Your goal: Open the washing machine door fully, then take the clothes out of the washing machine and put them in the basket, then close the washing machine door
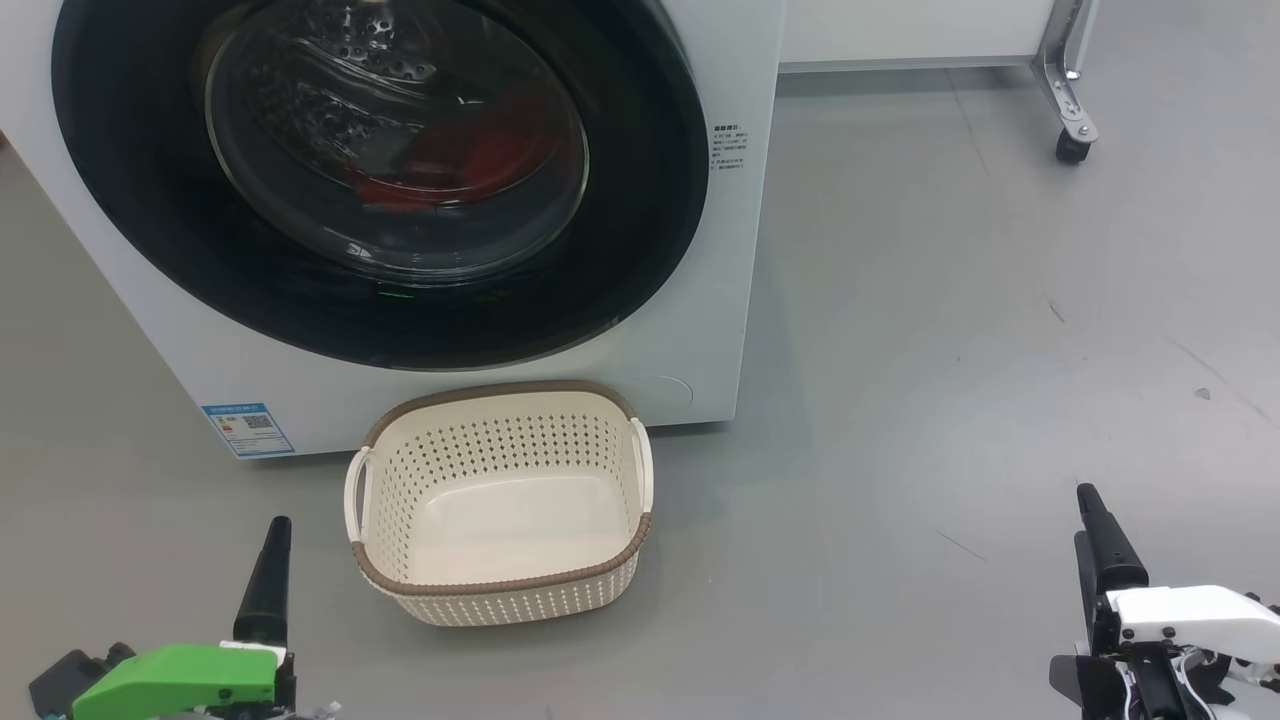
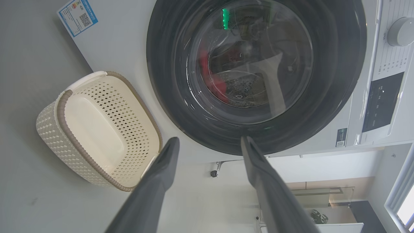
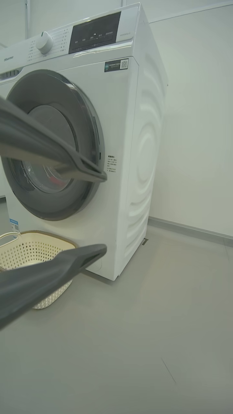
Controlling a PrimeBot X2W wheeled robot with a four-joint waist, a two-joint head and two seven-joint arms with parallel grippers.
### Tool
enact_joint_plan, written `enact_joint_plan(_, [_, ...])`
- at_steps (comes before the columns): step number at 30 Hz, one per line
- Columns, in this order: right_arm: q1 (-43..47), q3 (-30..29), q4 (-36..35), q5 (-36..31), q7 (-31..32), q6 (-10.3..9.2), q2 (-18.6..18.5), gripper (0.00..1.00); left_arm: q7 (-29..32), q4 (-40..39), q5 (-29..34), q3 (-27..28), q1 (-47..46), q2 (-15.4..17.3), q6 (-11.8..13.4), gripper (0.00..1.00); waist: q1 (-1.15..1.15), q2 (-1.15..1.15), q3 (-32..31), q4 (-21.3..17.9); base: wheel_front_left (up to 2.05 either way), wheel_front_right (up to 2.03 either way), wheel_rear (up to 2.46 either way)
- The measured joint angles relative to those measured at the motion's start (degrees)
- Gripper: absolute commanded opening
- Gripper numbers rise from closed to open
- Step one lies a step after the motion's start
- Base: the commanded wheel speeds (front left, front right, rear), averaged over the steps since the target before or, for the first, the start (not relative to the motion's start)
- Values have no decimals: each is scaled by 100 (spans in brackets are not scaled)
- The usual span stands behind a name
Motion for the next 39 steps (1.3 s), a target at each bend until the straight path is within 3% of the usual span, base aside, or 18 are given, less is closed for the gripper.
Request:
enact_joint_plan(7, [-45,191,-60,-452,-138,0,-152,100,-174,-94,433,-137,-8,156,0,100,0,0,13,16,0,0,0])
enact_joint_plan(17, [-118,602,-123,-1540,-380,-7,-482,100,-379,-162,1674,-410,-24,483,55,100,0,0,16,43,0,0,0])
enact_joint_plan(39, [-183,1400,-146,-3544,-890,-412,-805,100,-824,-464,3951,-938,-58,701,557,100,0,0,15,86,0,0,0])
